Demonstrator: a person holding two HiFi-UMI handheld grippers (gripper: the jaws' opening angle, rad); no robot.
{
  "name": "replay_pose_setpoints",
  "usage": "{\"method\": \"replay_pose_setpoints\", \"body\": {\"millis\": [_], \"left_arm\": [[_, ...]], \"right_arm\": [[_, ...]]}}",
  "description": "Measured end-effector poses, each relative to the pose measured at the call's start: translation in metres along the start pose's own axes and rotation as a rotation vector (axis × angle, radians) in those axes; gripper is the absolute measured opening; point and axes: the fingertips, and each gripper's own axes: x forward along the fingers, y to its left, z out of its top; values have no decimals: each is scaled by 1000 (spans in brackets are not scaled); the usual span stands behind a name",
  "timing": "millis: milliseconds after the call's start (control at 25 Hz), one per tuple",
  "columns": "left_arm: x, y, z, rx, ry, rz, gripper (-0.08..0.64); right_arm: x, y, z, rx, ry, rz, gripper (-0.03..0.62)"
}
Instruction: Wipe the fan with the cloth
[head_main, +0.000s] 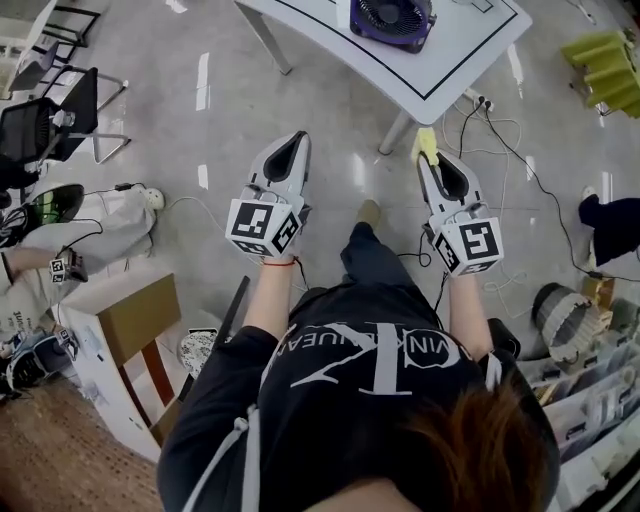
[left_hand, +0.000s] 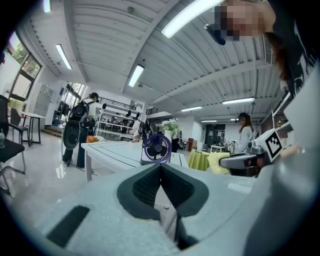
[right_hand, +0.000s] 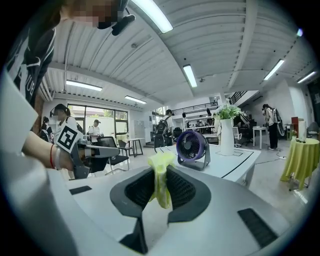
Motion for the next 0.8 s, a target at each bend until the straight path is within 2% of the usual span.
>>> {"method": "replay_pose_setpoints", "body": {"millis": [280,560,800], "left_arm": [[52,10,0,-10,19,-25,11],[93,19,-2,-14,16,-29,11],[105,28,-24,-31,75,-30,11]], "right_arm": [[33,-28,3,-37,23,2,63],[69,-45,6,-115,44,35,64],[100,-47,11,-160,48,50,63]]}}
